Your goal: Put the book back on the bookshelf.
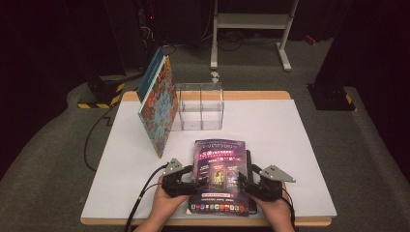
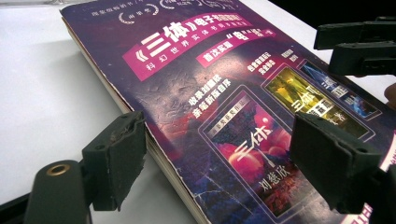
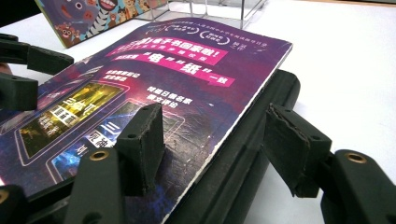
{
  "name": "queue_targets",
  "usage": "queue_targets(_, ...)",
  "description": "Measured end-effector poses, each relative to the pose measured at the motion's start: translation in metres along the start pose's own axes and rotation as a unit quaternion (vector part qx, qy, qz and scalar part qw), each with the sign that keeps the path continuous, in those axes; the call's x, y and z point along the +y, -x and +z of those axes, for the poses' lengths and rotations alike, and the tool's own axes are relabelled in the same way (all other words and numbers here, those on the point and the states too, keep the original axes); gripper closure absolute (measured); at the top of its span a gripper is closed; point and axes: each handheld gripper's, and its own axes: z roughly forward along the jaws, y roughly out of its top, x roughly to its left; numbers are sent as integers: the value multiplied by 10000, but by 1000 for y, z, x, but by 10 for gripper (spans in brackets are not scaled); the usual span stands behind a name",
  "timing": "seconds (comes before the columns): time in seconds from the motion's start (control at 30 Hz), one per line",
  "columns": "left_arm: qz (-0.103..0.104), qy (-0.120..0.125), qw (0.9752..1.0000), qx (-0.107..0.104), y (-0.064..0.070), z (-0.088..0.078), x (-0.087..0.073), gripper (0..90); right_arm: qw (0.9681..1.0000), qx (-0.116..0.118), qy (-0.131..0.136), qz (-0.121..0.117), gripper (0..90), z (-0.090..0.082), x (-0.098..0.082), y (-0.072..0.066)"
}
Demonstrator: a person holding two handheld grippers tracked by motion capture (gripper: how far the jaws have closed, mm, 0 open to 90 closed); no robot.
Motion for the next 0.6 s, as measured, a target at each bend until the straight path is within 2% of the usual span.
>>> queue_targets(0.6, 101, 69, 9998, -156, 13, 3, 0, 209, 9999, -102, 33, 81, 376, -3, 0, 8)
